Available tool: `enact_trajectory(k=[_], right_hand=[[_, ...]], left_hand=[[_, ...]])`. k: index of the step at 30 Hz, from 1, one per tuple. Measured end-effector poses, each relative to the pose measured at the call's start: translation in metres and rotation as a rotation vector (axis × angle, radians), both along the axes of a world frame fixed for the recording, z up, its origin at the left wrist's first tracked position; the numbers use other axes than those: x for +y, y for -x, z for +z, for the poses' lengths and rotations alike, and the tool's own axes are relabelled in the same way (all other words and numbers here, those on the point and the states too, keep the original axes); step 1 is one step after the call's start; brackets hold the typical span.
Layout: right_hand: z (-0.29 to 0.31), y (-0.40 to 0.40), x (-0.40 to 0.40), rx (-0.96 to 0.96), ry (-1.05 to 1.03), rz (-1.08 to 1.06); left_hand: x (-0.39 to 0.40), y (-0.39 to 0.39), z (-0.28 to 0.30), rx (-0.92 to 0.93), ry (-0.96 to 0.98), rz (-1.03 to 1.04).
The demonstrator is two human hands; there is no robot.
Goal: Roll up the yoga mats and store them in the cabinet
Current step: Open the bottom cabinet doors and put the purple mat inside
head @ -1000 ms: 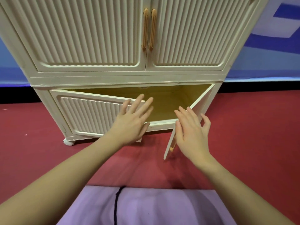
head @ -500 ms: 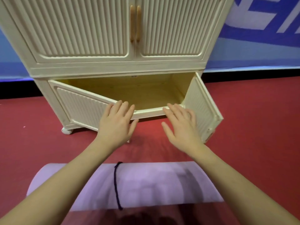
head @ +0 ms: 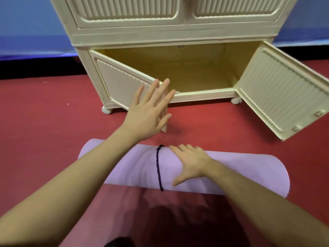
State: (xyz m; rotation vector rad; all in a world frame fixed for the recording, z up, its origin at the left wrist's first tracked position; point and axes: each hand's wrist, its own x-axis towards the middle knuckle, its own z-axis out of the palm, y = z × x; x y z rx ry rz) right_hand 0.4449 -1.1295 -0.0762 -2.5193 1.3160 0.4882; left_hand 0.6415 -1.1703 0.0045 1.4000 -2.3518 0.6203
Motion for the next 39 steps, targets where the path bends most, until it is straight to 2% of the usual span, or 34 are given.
enact_trajectory(k=[4, 9, 11, 13, 15, 17, 22, 25, 27, 31, 34, 39], right_hand=[[0.012, 0.042, 0.01, 0.107, -0.012, -0.011], [0.029, 0.102, 0.01, 0.251, -0.18, -0.221], [0.035, 0.102, 0.005, 0.184, -0.23, -0.28], [0.035, 0.087, 0.002, 0.06, -0.185, -0.256], [0.031, 0.07, 0.003, -0.006, -0.158, -0.231], [0.021, 0.064, 0.008, 0.011, -0.151, -0.217], [0.012, 0.084, 0.022, 0.027, 0.003, -0.177], [0.018, 0.107, 0.027, 0.038, -0.031, -0.225], [0.022, 0.125, 0.031, 0.046, -0.048, -0.284], [0.025, 0.159, 0.037, 0.07, -0.016, -0.438], [0.026, 0.176, 0.04, 0.078, 0.064, -0.548], [0.006, 0.164, 0.036, 0.0, 0.256, -0.596]], left_hand=[[0.001, 0.01, 0.0, 0.046, 0.002, 0.026], [0.004, 0.026, 0.016, 0.094, 0.092, 0.068], [0.008, 0.031, 0.026, 0.08, 0.165, 0.065], [0.011, 0.038, 0.027, 0.028, 0.189, -0.026], [0.014, 0.047, 0.02, -0.018, 0.103, -0.123], [0.017, 0.052, 0.007, -0.024, -0.034, -0.142], [0.015, 0.049, -0.025, -0.139, -0.229, 0.056], [0.009, 0.055, -0.032, -0.079, -0.329, 0.07], [0.007, 0.065, -0.038, -0.016, -0.441, -0.004], [0.011, 0.095, -0.056, -0.108, -0.681, -0.267], [0.013, 0.127, -0.073, -0.223, -0.732, -0.341], [-0.014, 0.151, -0.085, -0.252, -0.67, -0.369]])
